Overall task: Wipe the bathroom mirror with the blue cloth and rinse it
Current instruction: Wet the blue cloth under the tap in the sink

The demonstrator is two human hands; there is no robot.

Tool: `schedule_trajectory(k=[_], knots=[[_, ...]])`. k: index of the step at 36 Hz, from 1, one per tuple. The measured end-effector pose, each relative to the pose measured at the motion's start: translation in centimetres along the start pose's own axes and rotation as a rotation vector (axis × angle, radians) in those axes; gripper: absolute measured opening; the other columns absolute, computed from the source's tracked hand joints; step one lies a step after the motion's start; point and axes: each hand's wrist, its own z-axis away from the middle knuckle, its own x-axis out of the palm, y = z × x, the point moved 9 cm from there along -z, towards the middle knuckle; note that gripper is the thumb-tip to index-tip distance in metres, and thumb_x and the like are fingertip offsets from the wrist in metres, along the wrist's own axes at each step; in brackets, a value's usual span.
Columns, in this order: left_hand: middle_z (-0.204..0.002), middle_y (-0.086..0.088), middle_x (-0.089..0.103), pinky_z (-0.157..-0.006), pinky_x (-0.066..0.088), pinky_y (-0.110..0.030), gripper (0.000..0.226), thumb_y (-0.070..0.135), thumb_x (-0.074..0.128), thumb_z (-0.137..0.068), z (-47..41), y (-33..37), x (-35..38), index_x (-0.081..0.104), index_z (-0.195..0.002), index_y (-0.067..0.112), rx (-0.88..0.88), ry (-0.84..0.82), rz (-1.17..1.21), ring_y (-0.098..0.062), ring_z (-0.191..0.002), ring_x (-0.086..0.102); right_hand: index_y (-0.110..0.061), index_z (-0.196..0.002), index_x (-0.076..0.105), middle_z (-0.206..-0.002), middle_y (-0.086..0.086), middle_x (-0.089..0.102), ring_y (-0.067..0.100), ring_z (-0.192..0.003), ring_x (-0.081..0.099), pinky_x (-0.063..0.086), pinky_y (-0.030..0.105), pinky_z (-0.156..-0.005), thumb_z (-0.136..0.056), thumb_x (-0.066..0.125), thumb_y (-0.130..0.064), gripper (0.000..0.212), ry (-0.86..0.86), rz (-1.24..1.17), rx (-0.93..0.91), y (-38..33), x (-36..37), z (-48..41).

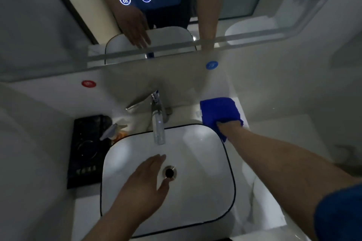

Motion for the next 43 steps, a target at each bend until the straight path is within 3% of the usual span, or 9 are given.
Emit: schedule_trajectory(k=[4,10,15,21,26,31,34,38,43], knots=[[-0.163,0.02,0.037,-0.116,0.017,-0.012,0.072,0.062,0.042,-0.092,0.3,0.5,0.4,0.035,-0.161,0.04,-0.019,0.037,0.016,-0.003,-0.151,0.034,-0.011,-0.162,0.037,-0.163,0.019,0.041,0.042,-0.148,0.043,0.049,0.042,-0.099,-0.091,0.075,-0.045,0.087,-0.009,0.103,-0.006,0.2,1.4,-0.8],[-0.16,0.02,0.039,-0.112,0.019,-0.008,0.065,0.045,0.06,-0.1,-0.9,1.7,1.4,0.034,-0.16,0.039,-0.025,0.006,0.034,-0.001,-0.147,0.038,-0.011,-0.137,0.061,-0.102,0.005,0.056,0.031,-0.116,0.061,0.048,0.038,-0.111,-0.094,0.076,-0.032,0.049,-0.06,0.088,0.108,2.1,0.5,-2.0],[-0.156,0.027,0.037,-0.12,0.026,-0.017,0.061,0.048,0.053,-0.103,-1.7,3.5,1.5,0.031,-0.16,0.042,-0.009,-0.024,0.046,0.002,-0.147,0.033,0.003,-0.102,0.049,-0.095,0.024,0.069,0.039,-0.089,0.074,0.059,0.043,-0.078,-0.1,0.064,-0.02,0.027,-0.014,-0.672,0.239,2.7,-1.4,0.9],[-0.142,0.02,0.053,-0.114,0.036,-0.022,0.052,0.051,0.05,-0.105,-2.4,5.2,0.9,0.041,-0.155,0.041,0.04,-0.082,0.035,-0.002,-0.135,0.045,-0.01,-0.104,0.066,-0.097,0.012,0.071,0.031,-0.09,0.068,0.053,0.04,-0.082,-0.09,0.061,-0.03,0.025,0.411,-0.737,-0.191,0.8,-11.5,9.3],[-0.163,0.021,0.03,-0.122,0.034,-0.028,0.062,0.057,0.056,-0.101,-2.8,6.6,0.1,0.033,-0.158,0.047,0.033,-0.085,0.211,-0.003,-0.146,0.038,-0.017,-0.09,0.061,-0.077,0.003,0.067,0.02,-0.069,0.06,0.048,0.036,-0.069,-0.092,0.06,-0.021,0.005,0.234,-0.462,-0.447,-1.9,-14.6,20.0],[-0.167,0.033,-0.007,-0.127,0.031,-0.039,0.11,0.08,0.073,-0.073,-1.0,6.8,1.4,0.004,-0.157,0.063,0.001,-0.117,0.437,0.0,-0.156,0.012,-0.011,-0.094,0.062,-0.068,0.007,0.058,0.012,-0.055,0.048,0.039,0.021,-0.053,-0.096,0.061,0.0,0.011,-0.048,-0.323,-0.648,-2.7,-11.8,27.7],[-0.166,0.022,0.022,-0.118,0.044,-0.035,0.12,0.07,0.087,-0.068,0.2,5.3,2.8,0.009,-0.158,0.059,-0.127,-0.165,0.668,-0.003,-0.147,0.039,-0.027,-0.087,0.062,-0.065,-0.001,0.063,0.012,-0.054,0.055,0.044,0.026,-0.054,-0.096,0.059,0.001,0.03,-0.232,-0.223,-0.721,-2.5,-6.8,29.3],[-0.117,-0.004,0.078,-0.081,0.06,-0.036,0.049,0.025,0.073,-0.097,1.8,1.9,6.2,0.052,-0.14,0.036,-0.563,-0.28,1.186,-0.021,-0.095,0.079,-0.027,-0.096,0.061,-0.085,0.002,0.075,0.019,-0.071,0.072,0.054,0.029,-0.056,-0.1,0.059,-0.011,0.016,-0.4,-0.085,-0.682,-2.8,-0.5,29.8],[-0.115,-0.008,0.076,-0.076,0.059,-0.036,0.032,0.01,0.057,-0.103,2.4,-3.3,4.7,0.061,-0.131,0.026,-0.681,-0.005,1.077,-0.022,-0.086,0.074,-0.037,-0.097,0.056,-0.081,-0.004,0.065,0.01,-0.068,0.06,0.047,0.021,-0.059,-0.099,0.055,-0.021,0.016,-0.372,0.094,-0.772,-4.8,4.3,28.9]])
